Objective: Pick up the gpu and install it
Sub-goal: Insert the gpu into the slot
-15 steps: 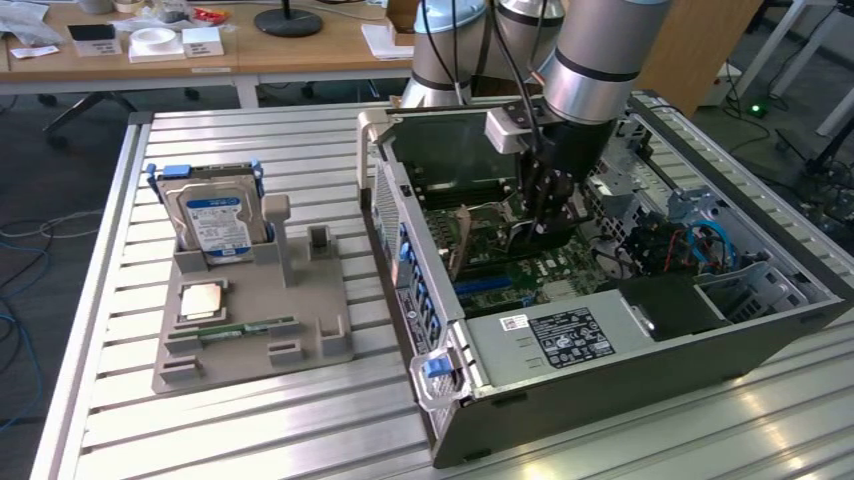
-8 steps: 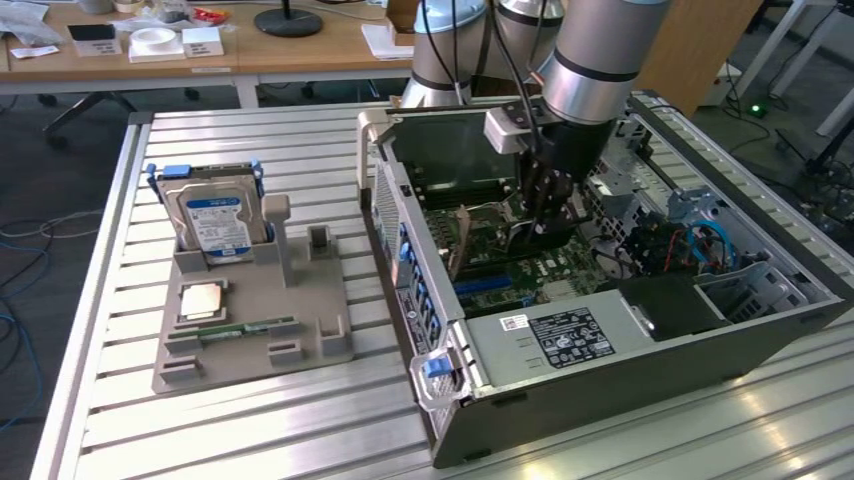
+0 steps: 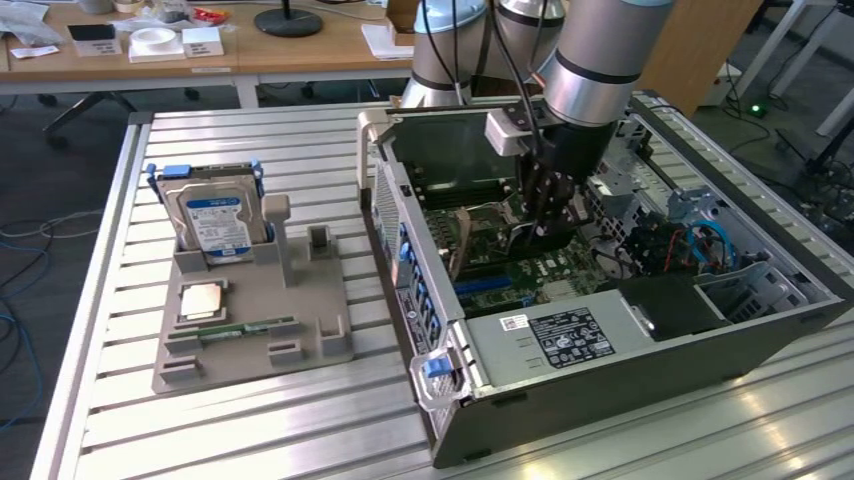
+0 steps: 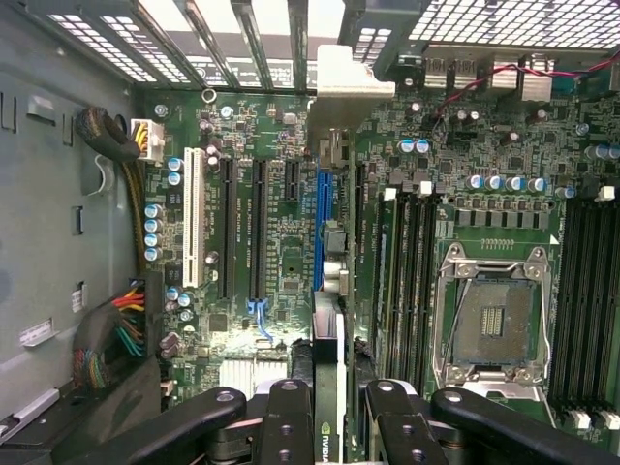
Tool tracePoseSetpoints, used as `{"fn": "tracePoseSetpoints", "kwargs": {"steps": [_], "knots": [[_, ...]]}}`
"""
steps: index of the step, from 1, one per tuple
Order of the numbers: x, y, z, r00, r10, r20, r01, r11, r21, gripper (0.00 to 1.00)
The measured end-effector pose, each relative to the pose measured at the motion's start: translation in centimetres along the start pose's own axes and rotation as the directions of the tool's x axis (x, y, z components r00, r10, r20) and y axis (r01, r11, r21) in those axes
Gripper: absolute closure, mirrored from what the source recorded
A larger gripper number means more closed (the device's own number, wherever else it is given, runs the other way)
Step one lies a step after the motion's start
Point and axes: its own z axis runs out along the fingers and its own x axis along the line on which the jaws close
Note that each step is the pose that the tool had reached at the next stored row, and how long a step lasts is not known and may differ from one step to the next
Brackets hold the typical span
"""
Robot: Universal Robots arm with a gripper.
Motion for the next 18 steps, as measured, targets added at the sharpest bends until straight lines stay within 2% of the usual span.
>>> {"fn": "tracePoseSetpoints", "kwargs": {"steps": [18], "knots": [[0.03, 0.4, 0.4, 1.0, 0.0, 0.0003, 0.0, 1.0, 0.0001, 0.74]]}}
